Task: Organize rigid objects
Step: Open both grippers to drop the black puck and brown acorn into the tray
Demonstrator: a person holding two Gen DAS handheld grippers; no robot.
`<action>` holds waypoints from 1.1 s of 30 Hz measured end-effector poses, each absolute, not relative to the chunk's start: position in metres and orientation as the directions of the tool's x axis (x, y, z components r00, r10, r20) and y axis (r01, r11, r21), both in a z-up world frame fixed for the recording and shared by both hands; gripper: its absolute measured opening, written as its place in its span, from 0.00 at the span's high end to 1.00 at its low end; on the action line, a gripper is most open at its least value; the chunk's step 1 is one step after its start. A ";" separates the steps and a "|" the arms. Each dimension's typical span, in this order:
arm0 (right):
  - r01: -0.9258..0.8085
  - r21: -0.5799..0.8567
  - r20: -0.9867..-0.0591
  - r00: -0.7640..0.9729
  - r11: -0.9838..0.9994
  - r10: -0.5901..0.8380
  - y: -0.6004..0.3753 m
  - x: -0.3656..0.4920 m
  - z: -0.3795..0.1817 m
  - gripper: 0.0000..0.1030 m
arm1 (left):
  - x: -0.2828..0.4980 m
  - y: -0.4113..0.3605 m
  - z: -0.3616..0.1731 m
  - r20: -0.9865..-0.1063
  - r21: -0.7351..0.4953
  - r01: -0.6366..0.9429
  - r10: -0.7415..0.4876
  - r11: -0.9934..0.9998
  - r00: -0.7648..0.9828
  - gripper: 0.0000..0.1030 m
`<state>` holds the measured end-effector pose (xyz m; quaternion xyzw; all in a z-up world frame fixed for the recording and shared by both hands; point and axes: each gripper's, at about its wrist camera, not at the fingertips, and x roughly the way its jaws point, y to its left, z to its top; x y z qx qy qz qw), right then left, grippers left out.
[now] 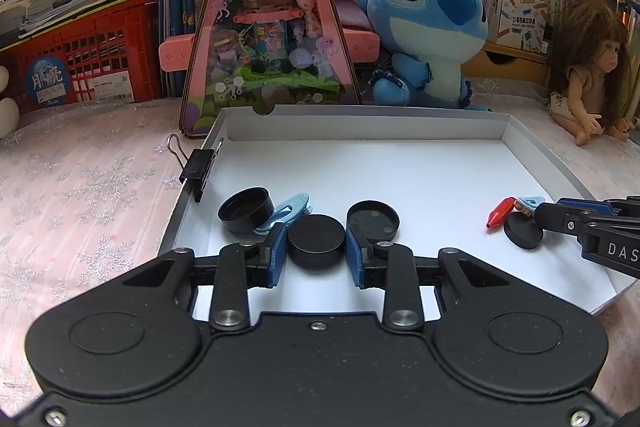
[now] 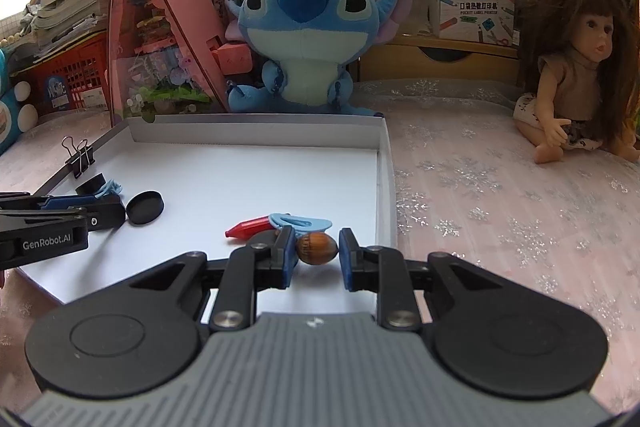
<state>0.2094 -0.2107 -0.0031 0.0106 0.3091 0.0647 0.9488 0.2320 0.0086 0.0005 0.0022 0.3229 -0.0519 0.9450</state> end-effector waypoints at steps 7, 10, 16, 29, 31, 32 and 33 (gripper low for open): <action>-0.117 0.070 -0.582 0.801 0.991 0.136 -0.210 0.209 -0.003 0.59 | 0.229 0.009 0.004 -0.609 -0.045 0.099 -0.106 0.994 0.786 0.60; -0.121 0.069 -0.577 0.805 0.990 0.139 -0.211 0.206 -0.001 0.57 | 0.225 0.007 0.008 -0.596 -0.038 0.105 -0.106 0.994 0.796 0.56; -0.138 0.056 -0.561 0.815 0.989 0.146 -0.209 0.198 0.005 0.51 | 0.211 0.005 0.018 -0.572 -0.035 0.108 -0.108 0.994 0.813 0.41; -0.207 0.008 -0.528 0.830 0.978 0.180 -0.202 0.165 0.016 0.37 | 0.169 -0.007 0.036 -0.533 -0.014 0.193 -0.170 0.981 0.829 0.26; -0.215 0.009 -0.527 0.829 0.977 0.187 -0.204 0.158 0.017 0.36 | 0.162 -0.008 0.037 -0.531 -0.011 0.200 -0.175 0.980 0.829 0.26; -0.217 0.013 -0.527 0.828 0.976 0.192 -0.204 0.156 0.017 0.36 | 0.158 -0.008 0.038 -0.530 -0.011 0.203 -0.178 0.979 0.829 0.26; -0.221 0.018 -0.526 0.827 0.975 0.197 -0.206 0.153 0.017 0.36 | 0.155 -0.009 0.038 -0.529 -0.013 0.206 -0.181 0.978 0.829 0.26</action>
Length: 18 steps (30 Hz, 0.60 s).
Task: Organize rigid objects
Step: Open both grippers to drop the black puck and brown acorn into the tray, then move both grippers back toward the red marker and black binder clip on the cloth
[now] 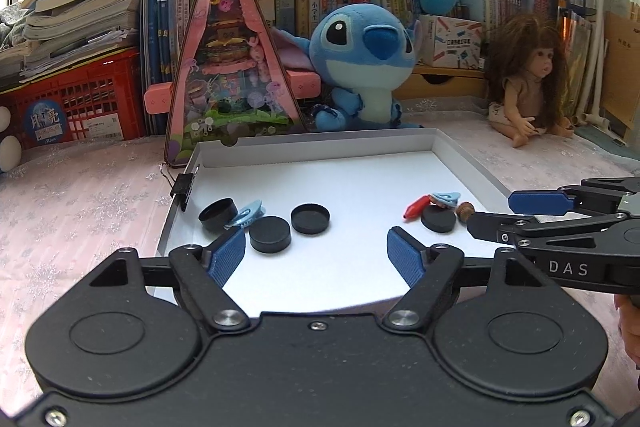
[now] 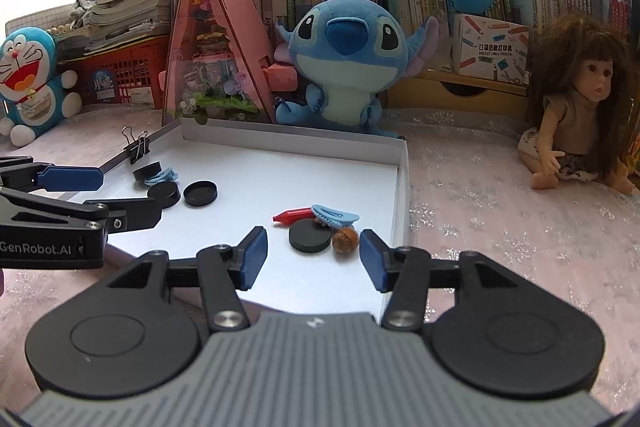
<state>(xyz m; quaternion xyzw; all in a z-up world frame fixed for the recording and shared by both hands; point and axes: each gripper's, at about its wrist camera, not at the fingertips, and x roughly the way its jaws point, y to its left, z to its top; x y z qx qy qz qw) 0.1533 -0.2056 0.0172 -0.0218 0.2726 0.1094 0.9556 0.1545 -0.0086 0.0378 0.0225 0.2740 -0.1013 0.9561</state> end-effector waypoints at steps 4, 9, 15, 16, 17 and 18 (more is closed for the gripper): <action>-0.231 0.029 -0.524 0.825 0.973 0.212 -0.208 0.143 0.017 0.36 | 0.141 -0.006 0.038 -0.522 -0.022 0.217 -0.196 0.976 0.830 0.26; -0.240 0.025 -0.521 0.825 0.970 0.217 -0.208 0.134 0.015 0.34 | 0.128 -0.003 0.038 -0.520 -0.038 0.217 -0.205 0.975 0.830 0.26; -0.259 0.026 -0.519 0.822 0.965 0.235 -0.207 0.120 0.013 0.33 | 0.111 -0.002 0.035 -0.526 -0.051 0.229 -0.221 0.972 0.821 0.25; -0.264 0.026 -0.518 0.821 0.964 0.239 -0.207 0.118 0.012 0.32 | 0.108 -0.002 0.034 -0.527 -0.054 0.231 -0.224 0.971 0.820 0.25; -0.268 0.024 -0.515 0.822 0.963 0.242 -0.207 0.114 0.012 0.31 | 0.105 -0.002 0.033 -0.528 -0.056 0.233 -0.227 0.971 0.819 0.25; -0.272 0.020 -0.511 0.824 0.962 0.244 -0.207 0.111 0.012 0.30 | 0.102 -0.002 0.032 -0.529 -0.056 0.236 -0.229 0.970 0.817 0.25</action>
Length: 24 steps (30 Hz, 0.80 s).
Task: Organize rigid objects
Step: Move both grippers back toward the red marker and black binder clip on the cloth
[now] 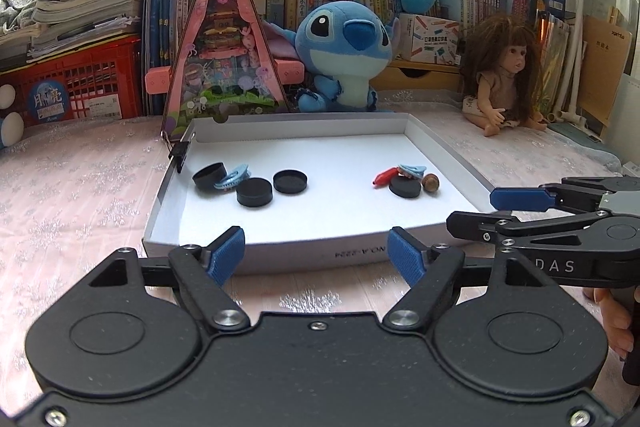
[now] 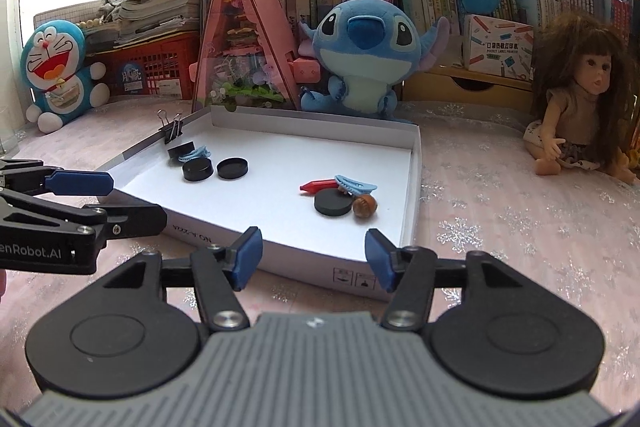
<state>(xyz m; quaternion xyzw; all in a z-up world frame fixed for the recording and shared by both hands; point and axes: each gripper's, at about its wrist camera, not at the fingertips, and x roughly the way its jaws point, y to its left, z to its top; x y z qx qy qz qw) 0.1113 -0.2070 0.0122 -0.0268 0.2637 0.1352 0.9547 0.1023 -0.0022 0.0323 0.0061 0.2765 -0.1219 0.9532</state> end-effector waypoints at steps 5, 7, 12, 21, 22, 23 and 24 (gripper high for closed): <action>-0.295 0.014 -0.502 0.824 0.955 0.262 -0.205 0.100 0.014 0.29 | 0.089 -0.003 0.029 -0.533 -0.055 0.252 -0.242 0.966 0.811 0.25; -0.298 0.011 -0.494 0.829 0.955 0.264 -0.205 0.096 0.016 0.29 | 0.085 -0.002 0.029 -0.533 -0.058 0.255 -0.246 0.965 0.810 0.25; -0.302 0.024 -0.480 0.833 0.953 0.276 -0.207 0.090 0.020 0.26 | 0.076 -0.001 0.028 -0.536 -0.073 0.255 -0.254 0.964 0.805 0.25; -0.307 0.042 -0.488 0.824 0.951 0.287 -0.209 0.078 0.016 0.25 | 0.063 0.000 0.022 -0.551 -0.081 0.263 -0.263 0.961 0.792 0.25; -0.308 0.040 -0.489 0.824 0.951 0.287 -0.209 0.077 0.016 0.25 | 0.062 0.001 0.021 -0.553 -0.084 0.262 -0.264 0.961 0.790 0.25; -0.309 0.039 -0.489 0.823 0.950 0.288 -0.210 0.075 0.015 0.25 | 0.059 0.002 0.020 -0.555 -0.087 0.261 -0.265 0.961 0.788 0.25; -0.311 0.036 -0.491 0.823 0.950 0.288 -0.210 0.073 0.014 0.25 | 0.058 0.003 0.019 -0.557 -0.091 0.260 -0.265 0.961 0.787 0.25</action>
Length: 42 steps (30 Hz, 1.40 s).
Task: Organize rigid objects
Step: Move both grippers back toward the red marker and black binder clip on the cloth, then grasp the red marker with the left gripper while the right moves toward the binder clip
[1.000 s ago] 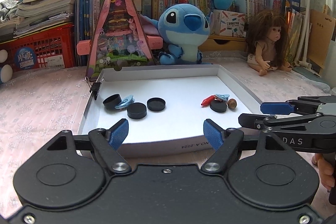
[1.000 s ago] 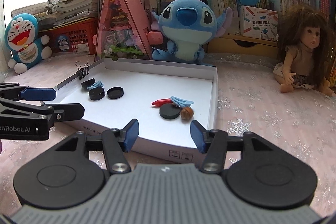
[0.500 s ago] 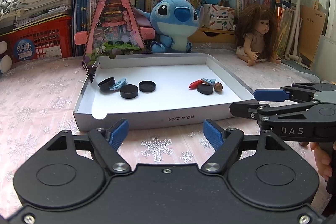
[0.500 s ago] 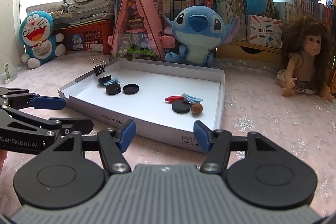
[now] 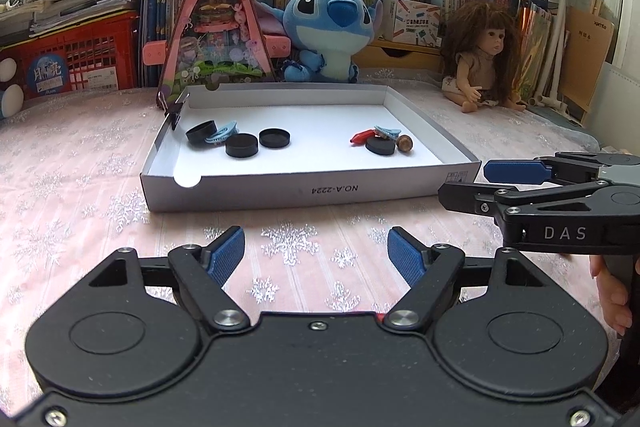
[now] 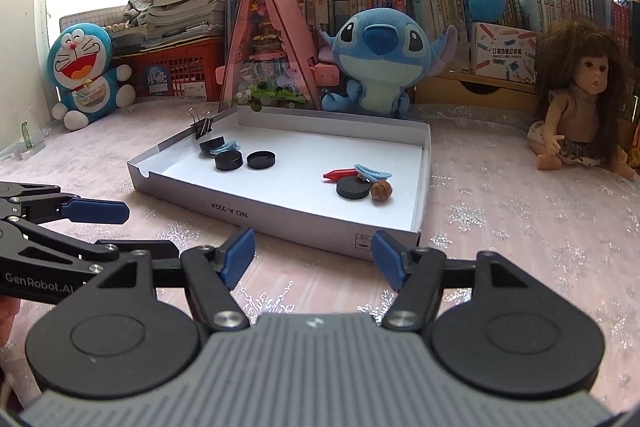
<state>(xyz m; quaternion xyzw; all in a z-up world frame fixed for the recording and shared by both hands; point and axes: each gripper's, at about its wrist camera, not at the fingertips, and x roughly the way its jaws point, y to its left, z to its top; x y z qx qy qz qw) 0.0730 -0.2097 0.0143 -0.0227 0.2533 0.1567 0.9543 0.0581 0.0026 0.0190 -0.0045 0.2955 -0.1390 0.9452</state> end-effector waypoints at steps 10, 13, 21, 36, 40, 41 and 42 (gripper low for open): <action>-0.348 0.014 -0.514 0.802 0.937 0.305 -0.211 0.049 0.002 0.25 | 0.041 0.015 0.017 -0.568 -0.095 0.248 -0.257 0.964 0.782 0.25; -0.380 0.007 -0.517 0.791 0.925 0.329 -0.213 0.040 0.002 0.23 | 0.034 0.019 0.017 -0.566 -0.080 0.248 -0.249 0.965 0.786 0.25; -0.512 -0.024 -0.544 0.727 0.859 0.418 -0.218 0.024 0.004 0.19 | 0.018 0.027 0.012 -0.575 -0.044 0.284 -0.257 0.958 0.776 0.25; -0.523 -0.047 -0.579 0.709 0.851 0.403 -0.207 0.023 -0.013 0.19 | 0.012 0.008 -0.002 -0.590 -0.018 0.319 -0.267 0.948 0.762 0.25; -0.472 -0.028 -0.573 0.730 0.881 0.372 -0.211 0.030 -0.015 0.19 | 0.013 0.004 -0.004 -0.587 -0.014 0.320 -0.267 0.947 0.765 0.25; -0.461 -0.027 -0.572 0.735 0.887 0.365 -0.211 0.031 -0.016 0.19 | 0.014 0.004 -0.004 -0.586 -0.013 0.319 -0.266 0.948 0.765 0.25; -0.453 -0.025 -0.572 0.738 0.891 0.359 -0.211 0.032 -0.016 0.19 | 0.013 0.004 -0.004 -0.586 -0.012 0.319 -0.265 0.948 0.766 0.25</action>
